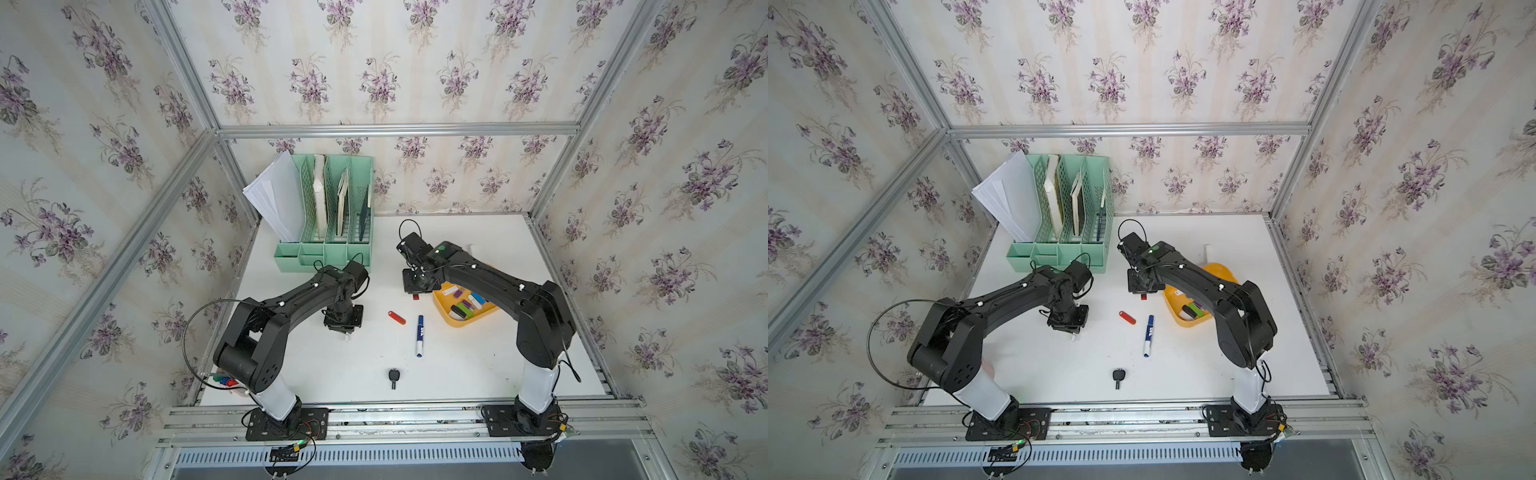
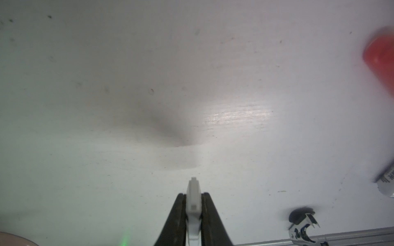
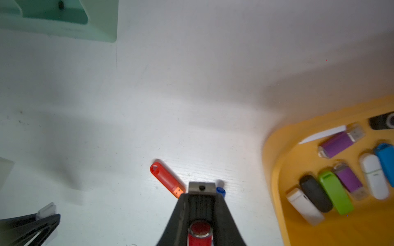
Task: Put the usb flash drive into the storage box
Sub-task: Place the USB flash in the storage box.
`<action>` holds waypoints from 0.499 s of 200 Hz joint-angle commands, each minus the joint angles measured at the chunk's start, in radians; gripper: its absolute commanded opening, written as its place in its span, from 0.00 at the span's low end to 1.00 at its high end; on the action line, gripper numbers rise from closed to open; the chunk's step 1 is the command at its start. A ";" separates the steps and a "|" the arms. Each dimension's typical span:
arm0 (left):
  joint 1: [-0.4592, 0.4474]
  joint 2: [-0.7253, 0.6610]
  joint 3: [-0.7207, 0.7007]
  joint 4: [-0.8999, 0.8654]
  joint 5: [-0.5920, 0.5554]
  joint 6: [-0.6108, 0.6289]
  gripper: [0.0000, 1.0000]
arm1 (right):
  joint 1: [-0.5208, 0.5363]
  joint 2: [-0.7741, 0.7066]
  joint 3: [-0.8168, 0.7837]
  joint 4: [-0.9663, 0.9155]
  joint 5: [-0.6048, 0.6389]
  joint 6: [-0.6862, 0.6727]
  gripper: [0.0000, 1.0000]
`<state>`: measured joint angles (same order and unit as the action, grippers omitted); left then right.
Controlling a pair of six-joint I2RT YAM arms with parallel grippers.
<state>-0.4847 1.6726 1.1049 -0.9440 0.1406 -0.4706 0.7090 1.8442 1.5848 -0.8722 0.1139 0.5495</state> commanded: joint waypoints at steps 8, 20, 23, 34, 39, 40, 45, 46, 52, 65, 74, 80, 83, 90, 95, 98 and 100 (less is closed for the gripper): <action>-0.001 0.031 0.048 -0.031 0.016 0.012 0.18 | -0.086 -0.097 -0.041 -0.073 0.061 -0.029 0.11; -0.001 0.047 0.074 -0.046 0.016 0.012 0.17 | -0.131 -0.136 -0.085 -0.061 0.057 -0.046 0.11; -0.001 0.050 0.081 -0.049 0.015 0.012 0.17 | -0.142 -0.144 -0.097 -0.057 0.055 -0.049 0.11; -0.002 0.065 0.105 -0.060 0.014 0.012 0.17 | -0.200 -0.165 -0.139 -0.039 0.043 -0.062 0.11; 0.000 0.072 0.116 -0.066 0.015 0.012 0.17 | -0.216 -0.171 -0.157 -0.032 0.034 -0.067 0.10; -0.001 0.072 0.119 -0.066 0.016 0.012 0.17 | -0.219 -0.172 -0.160 -0.031 0.032 -0.068 0.11; -0.001 0.081 0.129 -0.071 0.016 0.012 0.17 | -0.229 -0.176 -0.177 -0.022 0.027 -0.073 0.10; -0.001 0.083 0.131 -0.072 0.016 0.012 0.17 | -0.230 -0.176 -0.181 -0.020 0.026 -0.073 0.10; -0.003 0.090 0.143 -0.078 0.016 0.011 0.17 | -0.239 -0.178 -0.202 -0.007 0.024 -0.078 0.10; -0.005 0.104 0.167 -0.091 0.016 0.009 0.17 | -0.256 -0.174 -0.242 0.023 -0.001 -0.084 0.10; -0.006 0.114 0.182 -0.099 0.016 0.009 0.17 | -0.258 -0.165 -0.263 0.046 -0.012 -0.090 0.10; -0.007 0.118 0.190 -0.104 0.015 0.009 0.17 | -0.259 -0.157 -0.273 0.059 -0.018 -0.091 0.10; -0.007 0.121 0.193 -0.105 0.014 0.008 0.17 | -0.260 -0.151 -0.278 0.066 -0.024 -0.092 0.10; -0.009 0.126 0.200 -0.107 0.014 0.007 0.17 | -0.261 -0.134 -0.285 0.079 -0.038 -0.095 0.10; -0.009 0.129 0.203 -0.108 0.014 0.007 0.17 | -0.260 -0.122 -0.287 0.086 -0.047 -0.097 0.10; -0.009 0.132 0.205 -0.109 0.014 0.007 0.17 | -0.261 -0.114 -0.288 0.089 -0.051 -0.098 0.09; -0.009 0.134 0.206 -0.110 0.014 0.007 0.17 | -0.260 -0.109 -0.289 0.093 -0.053 -0.098 0.09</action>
<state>-0.4919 1.7927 1.2926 -1.0134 0.1539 -0.4690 0.4511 1.6955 1.3102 -0.8463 0.1078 0.4717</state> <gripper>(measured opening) 0.173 0.213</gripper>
